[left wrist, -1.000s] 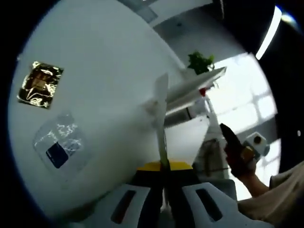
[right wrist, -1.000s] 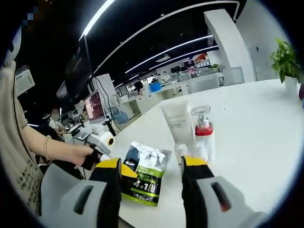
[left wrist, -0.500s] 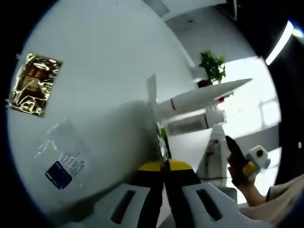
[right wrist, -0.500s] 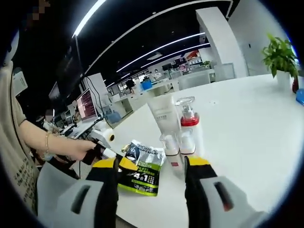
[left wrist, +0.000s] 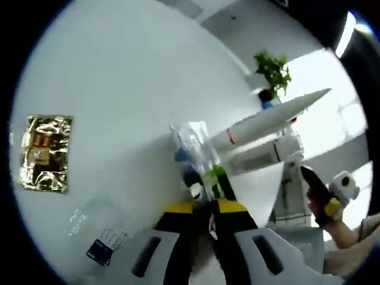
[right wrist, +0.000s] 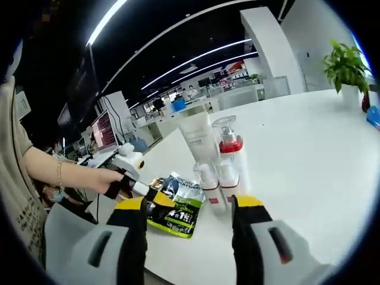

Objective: Arrange the skincare products in the storage area until every visible bottle or jar stands upright without overlapping.

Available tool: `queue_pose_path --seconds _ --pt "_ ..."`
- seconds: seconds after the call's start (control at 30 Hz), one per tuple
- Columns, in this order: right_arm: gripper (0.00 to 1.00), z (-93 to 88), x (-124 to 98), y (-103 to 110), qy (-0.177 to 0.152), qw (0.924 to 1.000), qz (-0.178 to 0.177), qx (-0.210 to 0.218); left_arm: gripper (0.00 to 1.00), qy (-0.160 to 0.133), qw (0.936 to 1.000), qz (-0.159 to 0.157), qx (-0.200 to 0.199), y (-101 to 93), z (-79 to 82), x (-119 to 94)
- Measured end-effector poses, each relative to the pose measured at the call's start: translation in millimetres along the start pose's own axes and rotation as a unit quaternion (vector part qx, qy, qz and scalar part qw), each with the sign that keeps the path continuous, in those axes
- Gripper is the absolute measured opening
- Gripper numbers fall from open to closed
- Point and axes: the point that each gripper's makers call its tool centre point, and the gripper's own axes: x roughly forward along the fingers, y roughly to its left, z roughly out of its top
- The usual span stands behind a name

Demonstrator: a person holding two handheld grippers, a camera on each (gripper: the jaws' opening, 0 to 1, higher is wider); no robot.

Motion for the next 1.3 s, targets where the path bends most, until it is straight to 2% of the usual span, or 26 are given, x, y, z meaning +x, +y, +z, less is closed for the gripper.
queue_pose_path --seconds 0.07,0.13,0.27,0.4,0.8,0.97,1.2,1.3 --pt "0.58 -0.3 0 0 0.001 1.0000 -0.001 0.000 0.15 -0.003 0.9996 0.007 0.026 -0.4 -0.7 0" --pt "0.58 -0.6 1 0 0.001 1.0000 0.000 0.001 0.17 -0.005 0.9995 0.012 0.027 -1.6 -1.6 0" --pt "0.58 -1.2 1 0 0.003 1.0000 0.001 0.000 0.24 -0.018 0.9974 0.033 0.061 1.5 2.4 0" --pt "0.58 -1.5 2 0 0.004 1.0000 0.000 0.001 0.28 -0.013 0.9943 0.050 0.094 0.7 -1.0 -4" --pt "0.58 -3.7 3 2 0.009 0.9999 0.002 -0.004 0.32 -0.016 0.9899 0.073 0.120 13.3 1.9 -10" --pt "0.59 -4.7 3 2 0.012 0.9999 0.001 -0.008 0.34 -0.019 0.9890 0.075 0.126 11.6 2.2 -14" --pt "0.60 -6.6 5 4 0.017 0.9998 0.004 -0.010 0.40 -0.033 0.9856 0.083 0.143 5.2 -1.4 -30" --pt "0.60 -7.1 6 4 0.019 0.9997 0.006 -0.013 0.44 -0.044 0.9844 0.087 0.147 8.8 0.0 -38"
